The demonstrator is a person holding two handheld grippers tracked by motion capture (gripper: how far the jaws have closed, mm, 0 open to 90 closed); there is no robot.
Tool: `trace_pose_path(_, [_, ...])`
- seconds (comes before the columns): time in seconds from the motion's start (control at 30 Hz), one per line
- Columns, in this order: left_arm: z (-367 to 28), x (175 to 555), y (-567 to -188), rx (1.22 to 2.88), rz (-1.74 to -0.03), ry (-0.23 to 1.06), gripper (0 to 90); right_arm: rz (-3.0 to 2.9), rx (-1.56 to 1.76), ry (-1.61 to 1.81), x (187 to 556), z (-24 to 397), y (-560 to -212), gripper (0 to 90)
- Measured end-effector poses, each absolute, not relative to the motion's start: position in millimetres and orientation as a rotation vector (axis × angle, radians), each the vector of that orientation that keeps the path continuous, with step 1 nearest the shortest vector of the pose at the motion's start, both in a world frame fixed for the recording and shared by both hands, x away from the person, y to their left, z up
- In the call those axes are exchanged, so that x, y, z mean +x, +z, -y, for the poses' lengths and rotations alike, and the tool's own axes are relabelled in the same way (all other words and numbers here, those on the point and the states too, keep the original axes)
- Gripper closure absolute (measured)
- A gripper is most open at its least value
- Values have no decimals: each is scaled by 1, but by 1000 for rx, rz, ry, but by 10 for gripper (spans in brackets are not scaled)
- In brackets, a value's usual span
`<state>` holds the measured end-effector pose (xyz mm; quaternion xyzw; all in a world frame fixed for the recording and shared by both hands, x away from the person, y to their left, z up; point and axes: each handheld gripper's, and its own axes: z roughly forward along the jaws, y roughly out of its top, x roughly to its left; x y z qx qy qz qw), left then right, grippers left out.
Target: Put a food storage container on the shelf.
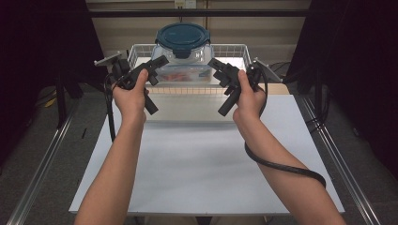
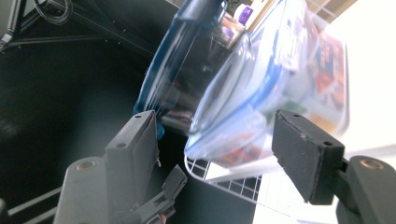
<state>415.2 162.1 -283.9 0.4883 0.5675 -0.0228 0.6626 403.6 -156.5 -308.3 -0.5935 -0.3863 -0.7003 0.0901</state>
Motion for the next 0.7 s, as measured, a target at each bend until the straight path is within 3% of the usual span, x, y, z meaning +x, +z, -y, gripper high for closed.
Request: trace_pose_path(0.7, [-165, 377, -336, 1149, -1288, -97, 93, 1219, -1704, -2055, 355, 176, -359, 283])
